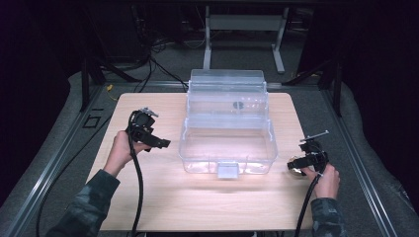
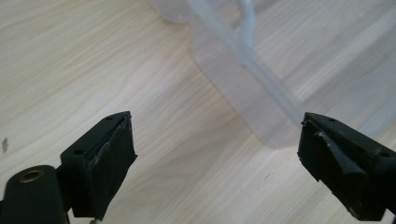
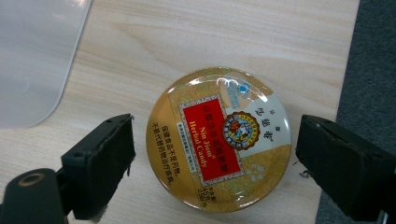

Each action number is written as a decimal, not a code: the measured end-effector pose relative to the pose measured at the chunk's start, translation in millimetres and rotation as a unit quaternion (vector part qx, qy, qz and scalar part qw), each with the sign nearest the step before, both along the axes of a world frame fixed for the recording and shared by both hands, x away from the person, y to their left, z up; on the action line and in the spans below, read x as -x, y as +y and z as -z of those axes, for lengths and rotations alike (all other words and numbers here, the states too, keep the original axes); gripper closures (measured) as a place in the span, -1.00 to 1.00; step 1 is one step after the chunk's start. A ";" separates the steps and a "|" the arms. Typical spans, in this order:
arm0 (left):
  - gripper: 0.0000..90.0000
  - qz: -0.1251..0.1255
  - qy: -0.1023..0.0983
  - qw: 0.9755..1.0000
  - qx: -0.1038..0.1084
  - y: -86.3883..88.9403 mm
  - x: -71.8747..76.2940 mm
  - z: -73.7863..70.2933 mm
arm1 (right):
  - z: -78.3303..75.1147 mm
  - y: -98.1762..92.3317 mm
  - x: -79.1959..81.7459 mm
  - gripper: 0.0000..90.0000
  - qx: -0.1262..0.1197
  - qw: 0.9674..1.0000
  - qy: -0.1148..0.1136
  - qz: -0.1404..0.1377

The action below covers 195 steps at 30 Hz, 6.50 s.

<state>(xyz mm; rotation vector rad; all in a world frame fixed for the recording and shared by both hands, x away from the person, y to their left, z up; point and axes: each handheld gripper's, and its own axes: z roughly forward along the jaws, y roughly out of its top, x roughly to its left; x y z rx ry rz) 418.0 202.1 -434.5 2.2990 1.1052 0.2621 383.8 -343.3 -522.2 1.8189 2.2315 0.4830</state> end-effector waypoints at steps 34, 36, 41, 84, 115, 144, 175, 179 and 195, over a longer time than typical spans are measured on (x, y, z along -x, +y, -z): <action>-1.00 -0.038 0.012 0.999 -0.002 59.9 16.1 36.3 | 3.9 2.6 -0.5 -0.56 0.021 0.999 0.028 -0.006; -1.00 -0.040 0.011 0.999 0.000 60.9 16.0 36.9 | 0.6 3.7 0.6 -0.56 0.018 1.000 0.022 -0.008; -1.00 -0.041 0.011 0.999 0.000 62.2 16.6 37.0 | -7.9 6.8 2.5 -0.56 0.027 0.999 0.025 -0.014; -1.00 -0.017 0.004 1.000 -0.004 69.7 23.0 38.3 | -94.9 36.7 16.4 -0.56 0.061 0.996 -0.024 -0.058; -1.00 -0.010 0.009 1.000 -0.011 66.6 23.6 42.0 | -121.6 89.6 -6.0 -0.56 0.052 0.990 -0.043 -0.122; -1.00 -0.006 0.019 1.000 -0.012 66.7 25.3 49.4 | -91.4 139.5 -31.0 -0.56 0.038 0.982 0.004 -0.182; -1.00 0.003 0.025 1.000 -0.019 64.2 25.9 53.1 | -76.7 138.1 -32.2 -0.57 0.054 0.980 0.038 -0.188; -1.00 0.004 0.025 1.000 -0.018 63.6 26.1 53.0 | -77.9 139.1 -30.6 -0.67 0.052 0.979 0.037 -0.195; -1.00 0.013 0.011 1.000 -0.001 50.0 20.1 31.5 | -100.5 129.8 -4.0 -0.77 -0.014 0.977 -0.032 -0.209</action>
